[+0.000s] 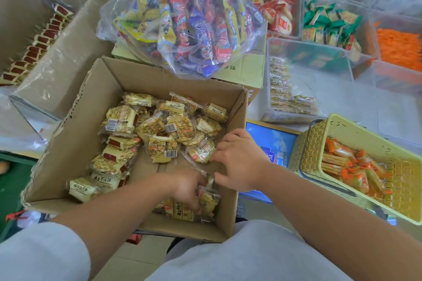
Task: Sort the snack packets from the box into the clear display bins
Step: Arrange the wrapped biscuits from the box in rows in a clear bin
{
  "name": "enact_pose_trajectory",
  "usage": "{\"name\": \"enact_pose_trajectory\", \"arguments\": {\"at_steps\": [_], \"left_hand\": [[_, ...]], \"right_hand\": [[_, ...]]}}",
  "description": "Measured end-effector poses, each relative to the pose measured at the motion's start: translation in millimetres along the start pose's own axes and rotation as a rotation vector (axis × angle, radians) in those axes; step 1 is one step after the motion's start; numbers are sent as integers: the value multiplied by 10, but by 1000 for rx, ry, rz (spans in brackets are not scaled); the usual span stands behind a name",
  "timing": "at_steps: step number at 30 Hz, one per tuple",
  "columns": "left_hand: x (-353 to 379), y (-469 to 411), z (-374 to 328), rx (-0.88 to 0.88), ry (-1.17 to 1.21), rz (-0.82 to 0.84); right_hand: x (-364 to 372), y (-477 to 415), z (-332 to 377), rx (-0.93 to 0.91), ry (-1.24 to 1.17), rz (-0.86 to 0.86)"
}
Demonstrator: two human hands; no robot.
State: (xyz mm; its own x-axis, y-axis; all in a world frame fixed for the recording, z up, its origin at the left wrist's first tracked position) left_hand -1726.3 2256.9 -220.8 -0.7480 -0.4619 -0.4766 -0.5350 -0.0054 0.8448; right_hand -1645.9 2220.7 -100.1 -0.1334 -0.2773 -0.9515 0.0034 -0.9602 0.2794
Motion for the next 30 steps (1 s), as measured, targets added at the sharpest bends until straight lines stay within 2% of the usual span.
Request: {"name": "enact_pose_trajectory", "arguments": {"at_steps": [8, 11, 18, 23, 27, 30], "left_hand": [[-10, 68, 152, -4, 142, 63], [-146, 177, 328, -4, 290, 80], [-518, 732, 1009, -86, 1091, -150], [-551, 1048, 979, -35, 1721, -277], [-647, 1232, 620, 70, 2081, -378], [-760, 1350, 294, 140, 2195, -423]], "right_hand": [[-8, 3, -5, 3, -5, -19], [-22, 21, -2, -1, -10, -31], [-109, 32, -18, 5, -114, -155], [-201, 47, -48, 29, -340, -235], [-520, 185, -108, 25, -795, -532], [-897, 394, -84, -98, -793, -678]]}}
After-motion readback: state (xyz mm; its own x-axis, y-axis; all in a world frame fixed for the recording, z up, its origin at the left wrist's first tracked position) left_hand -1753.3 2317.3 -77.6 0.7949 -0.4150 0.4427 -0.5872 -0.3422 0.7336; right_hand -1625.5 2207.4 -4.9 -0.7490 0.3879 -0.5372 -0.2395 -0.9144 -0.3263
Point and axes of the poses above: each hand's wrist, its own y-axis away from the middle knuckle, its own x-axis out of the palm, z = x × y, the point moved 10 cm from there along -y, towards the middle knuckle, and after that the axes turned 14 degrees about -x, right-handed, at the moved point
